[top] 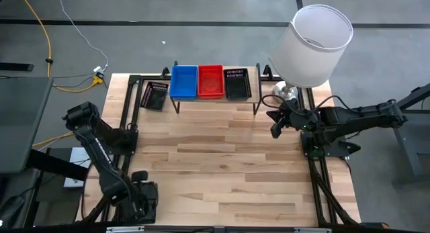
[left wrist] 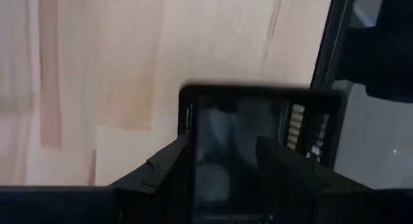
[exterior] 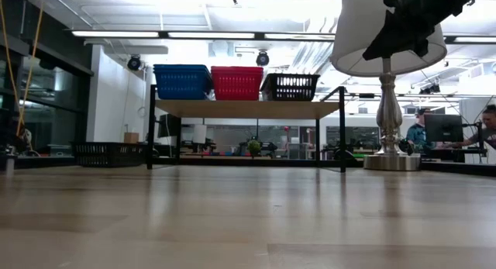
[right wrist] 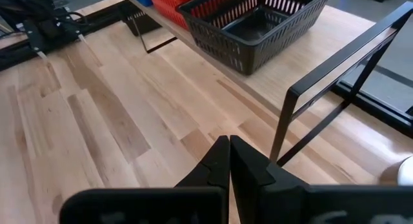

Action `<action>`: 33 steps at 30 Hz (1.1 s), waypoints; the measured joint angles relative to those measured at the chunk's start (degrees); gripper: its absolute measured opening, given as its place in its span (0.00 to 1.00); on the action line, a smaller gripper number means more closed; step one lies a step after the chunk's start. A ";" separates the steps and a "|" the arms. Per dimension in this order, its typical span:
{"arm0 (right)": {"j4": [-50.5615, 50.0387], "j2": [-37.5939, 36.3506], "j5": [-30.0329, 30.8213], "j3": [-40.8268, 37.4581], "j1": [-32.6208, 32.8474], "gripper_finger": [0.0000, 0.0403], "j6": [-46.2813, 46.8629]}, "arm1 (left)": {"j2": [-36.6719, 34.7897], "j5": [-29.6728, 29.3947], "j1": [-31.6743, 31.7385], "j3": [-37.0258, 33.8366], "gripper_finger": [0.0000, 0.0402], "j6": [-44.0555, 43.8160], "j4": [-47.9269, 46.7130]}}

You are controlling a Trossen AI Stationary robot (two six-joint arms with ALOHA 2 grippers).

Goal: Stack baskets on shelf by color
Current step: Stack the bottom black bin on top of the black bin on the shelf

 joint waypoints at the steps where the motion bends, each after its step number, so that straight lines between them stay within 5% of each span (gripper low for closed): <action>1: 0.00 0.00 0.02 0.00 0.00 0.00 -0.06 | 0.05 -0.04 -0.83 -0.39 0.42 -1.23 -0.01; 11: -0.02 0.00 -0.02 0.00 -0.02 0.00 -1.27 | 0.00 1.38 -3.93 -6.42 0.42 -6.63 -0.02; 21: -0.04 0.00 -0.07 0.00 -0.02 0.00 -1.45 | 0.00 2.49 -3.19 -8.50 0.41 -1.67 3.49; 24: -0.04 0.00 -0.07 0.00 -0.02 0.00 -1.45 | 0.00 4.64 -2.28 -8.50 0.32 -0.69 3.47; 29: -0.04 0.00 -0.09 0.00 -0.02 0.00 -1.47 | 0.00 5.62 0.25 -8.50 0.06 4.72 3.53; 33: -0.04 0.00 -0.11 0.00 -0.02 0.00 -1.47 | -0.18 4.13 3.42 -8.50 0.04 9.99 3.56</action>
